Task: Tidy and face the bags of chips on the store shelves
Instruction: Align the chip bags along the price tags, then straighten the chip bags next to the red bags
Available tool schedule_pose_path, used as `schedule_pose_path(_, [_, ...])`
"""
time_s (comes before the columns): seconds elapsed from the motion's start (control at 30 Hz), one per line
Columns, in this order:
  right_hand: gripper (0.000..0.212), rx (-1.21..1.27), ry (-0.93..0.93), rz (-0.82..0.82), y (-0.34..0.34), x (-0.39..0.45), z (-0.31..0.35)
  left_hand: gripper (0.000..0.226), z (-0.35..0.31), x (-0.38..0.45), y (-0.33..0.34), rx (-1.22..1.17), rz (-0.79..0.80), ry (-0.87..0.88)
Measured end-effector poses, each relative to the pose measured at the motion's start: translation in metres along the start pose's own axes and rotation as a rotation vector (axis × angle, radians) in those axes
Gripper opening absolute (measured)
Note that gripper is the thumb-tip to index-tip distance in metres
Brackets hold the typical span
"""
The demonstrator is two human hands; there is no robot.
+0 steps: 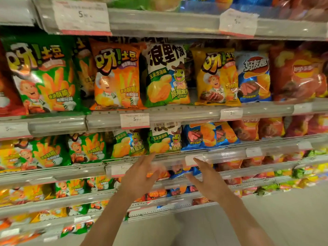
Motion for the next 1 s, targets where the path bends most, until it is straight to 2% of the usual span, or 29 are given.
schedule_pose_path(0.17, [0.049,0.015,-0.019,0.067,-0.029,0.011,-0.060,0.058,-0.041,0.018,0.029,-0.014,-0.020,-0.051])
schedule_pose_path(0.3, [0.023,-0.003,-0.107,0.045,-0.086,0.027,-0.107,0.054,-0.094,0.043,0.051,-0.044,-0.053,-0.128])
schedule_pose_path(0.4, [0.033,-0.008,-0.140,0.024,-0.134,0.040,-0.140,0.056,-0.139,0.059,0.058,-0.029,-0.085,-0.128])
schedule_pose_path(0.53, [0.034,-0.023,-0.247,-0.041,-0.196,0.057,-0.153,0.055,-0.183,0.083,0.047,0.078,-0.160,-0.086])
schedule_pose_path(0.73, [0.025,-0.007,-0.410,-0.266,-0.271,0.059,-0.127,0.042,-0.242,0.122,0.021,0.285,-0.339,0.141])
schedule_pose_path(0.83, [0.021,-0.005,-0.527,-0.328,-0.279,0.059,-0.098,0.039,-0.257,0.139,0.015,0.362,-0.406,0.200])
schedule_pose_path(1.0, [0.030,-0.051,-0.599,-0.274,-0.258,0.078,-0.073,0.042,-0.248,0.156,0.014,0.395,-0.388,0.250])
Point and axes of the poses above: each hand's wrist, its own x-axis towards the middle knuckle, its own y-axis out of the palm, z = x × y, the point moved 7 cm from there along x, towards the middle knuckle
